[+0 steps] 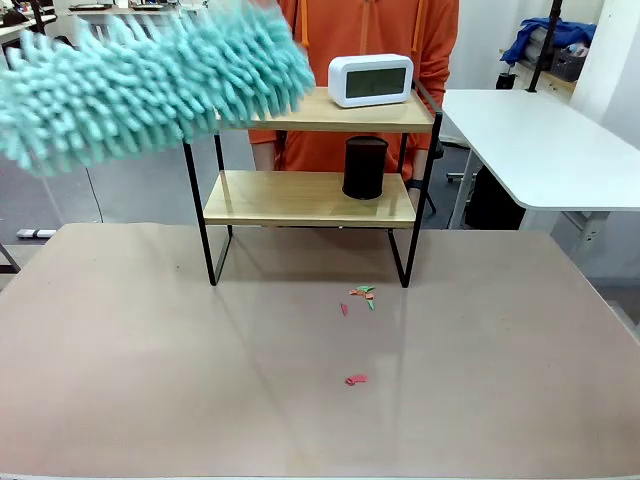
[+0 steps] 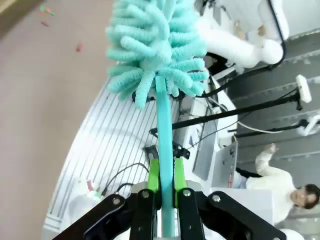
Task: Clean the shelf.
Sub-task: Hand the Duster back to the human.
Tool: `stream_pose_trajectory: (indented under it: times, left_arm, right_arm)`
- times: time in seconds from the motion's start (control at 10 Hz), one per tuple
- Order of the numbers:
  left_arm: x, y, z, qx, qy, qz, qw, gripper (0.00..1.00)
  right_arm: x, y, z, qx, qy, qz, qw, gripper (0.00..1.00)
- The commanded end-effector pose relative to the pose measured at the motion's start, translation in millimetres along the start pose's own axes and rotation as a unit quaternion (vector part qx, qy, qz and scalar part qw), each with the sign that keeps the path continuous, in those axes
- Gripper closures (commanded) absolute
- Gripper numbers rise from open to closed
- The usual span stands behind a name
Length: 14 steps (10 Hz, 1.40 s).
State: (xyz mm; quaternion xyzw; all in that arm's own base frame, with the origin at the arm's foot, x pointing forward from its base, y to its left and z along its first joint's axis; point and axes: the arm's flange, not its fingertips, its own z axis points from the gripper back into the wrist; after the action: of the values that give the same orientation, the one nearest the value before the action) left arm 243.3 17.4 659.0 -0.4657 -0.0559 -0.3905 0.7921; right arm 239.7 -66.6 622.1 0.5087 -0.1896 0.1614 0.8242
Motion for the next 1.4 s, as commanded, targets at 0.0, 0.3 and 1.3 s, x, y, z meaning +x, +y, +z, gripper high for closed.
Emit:
stream_pose_trajectory:
  times: [0.0,0.3,1.3]
  left_arm:
    - [-18,-13,34,0.001,-0.094,-0.012,0.996,0.87]
    - [28,-7,-32,-0.067,0.119,-0.073,0.988,0.87]
    - [132,-7,-125,-0.101,0.294,-0.102,0.945,0.87]
  right_arm:
    - [7,-6,22,-0.011,-0.036,-0.016,0.999,0.0]
    - [21,9,-21,0.063,-0.005,0.031,0.998,0.0]
    - [-17,101,-223,0.189,0.26,0.138,0.937,0.0]
